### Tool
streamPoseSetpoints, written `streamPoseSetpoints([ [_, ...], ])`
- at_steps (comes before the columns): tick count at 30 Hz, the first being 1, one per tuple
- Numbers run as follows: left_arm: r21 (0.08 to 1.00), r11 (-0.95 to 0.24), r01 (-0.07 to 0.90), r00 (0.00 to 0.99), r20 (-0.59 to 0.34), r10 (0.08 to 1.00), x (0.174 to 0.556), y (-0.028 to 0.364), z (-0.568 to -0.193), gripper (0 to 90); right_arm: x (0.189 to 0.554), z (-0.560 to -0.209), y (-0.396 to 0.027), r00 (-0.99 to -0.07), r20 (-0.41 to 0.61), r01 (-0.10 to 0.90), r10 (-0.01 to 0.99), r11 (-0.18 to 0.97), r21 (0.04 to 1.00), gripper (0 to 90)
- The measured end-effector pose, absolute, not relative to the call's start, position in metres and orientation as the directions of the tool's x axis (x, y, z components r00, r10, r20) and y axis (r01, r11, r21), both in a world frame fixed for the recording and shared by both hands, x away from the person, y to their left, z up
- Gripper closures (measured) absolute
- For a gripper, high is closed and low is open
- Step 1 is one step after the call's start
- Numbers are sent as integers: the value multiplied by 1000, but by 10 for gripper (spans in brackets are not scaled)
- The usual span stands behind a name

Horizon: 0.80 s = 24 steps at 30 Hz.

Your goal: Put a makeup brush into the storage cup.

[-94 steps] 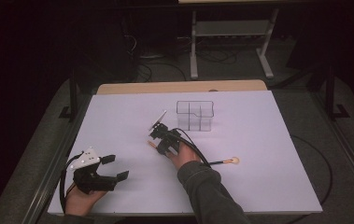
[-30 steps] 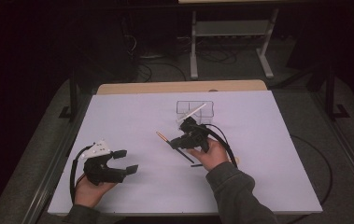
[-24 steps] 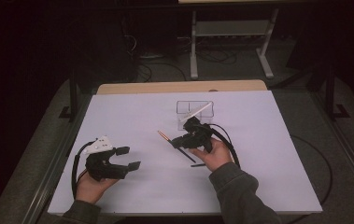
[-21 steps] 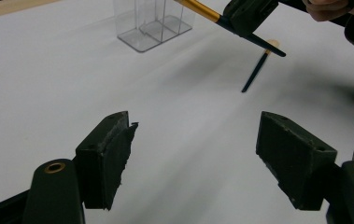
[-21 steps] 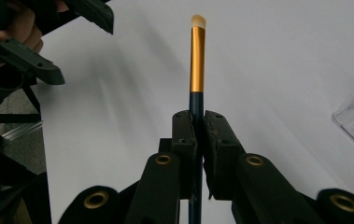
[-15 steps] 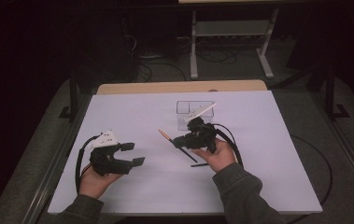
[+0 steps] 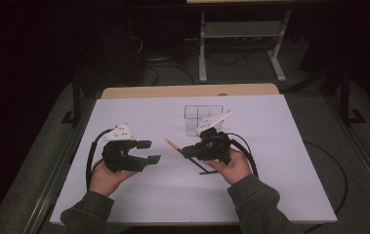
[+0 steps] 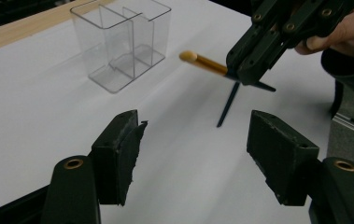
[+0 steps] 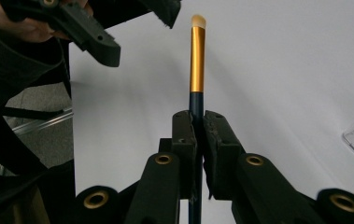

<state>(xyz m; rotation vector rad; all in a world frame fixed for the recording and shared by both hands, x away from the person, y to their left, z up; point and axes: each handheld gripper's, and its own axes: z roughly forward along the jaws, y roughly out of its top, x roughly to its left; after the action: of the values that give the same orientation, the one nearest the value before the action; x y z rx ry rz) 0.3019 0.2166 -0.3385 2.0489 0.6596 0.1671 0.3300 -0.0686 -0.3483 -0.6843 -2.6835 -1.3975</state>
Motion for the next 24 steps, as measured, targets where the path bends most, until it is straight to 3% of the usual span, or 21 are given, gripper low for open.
streamPoseSetpoints([
  [24,796,-462,390,885,-185,428,316,188,-324,463,320,-350,-80,-924,212,349,319,471,810,825],
])
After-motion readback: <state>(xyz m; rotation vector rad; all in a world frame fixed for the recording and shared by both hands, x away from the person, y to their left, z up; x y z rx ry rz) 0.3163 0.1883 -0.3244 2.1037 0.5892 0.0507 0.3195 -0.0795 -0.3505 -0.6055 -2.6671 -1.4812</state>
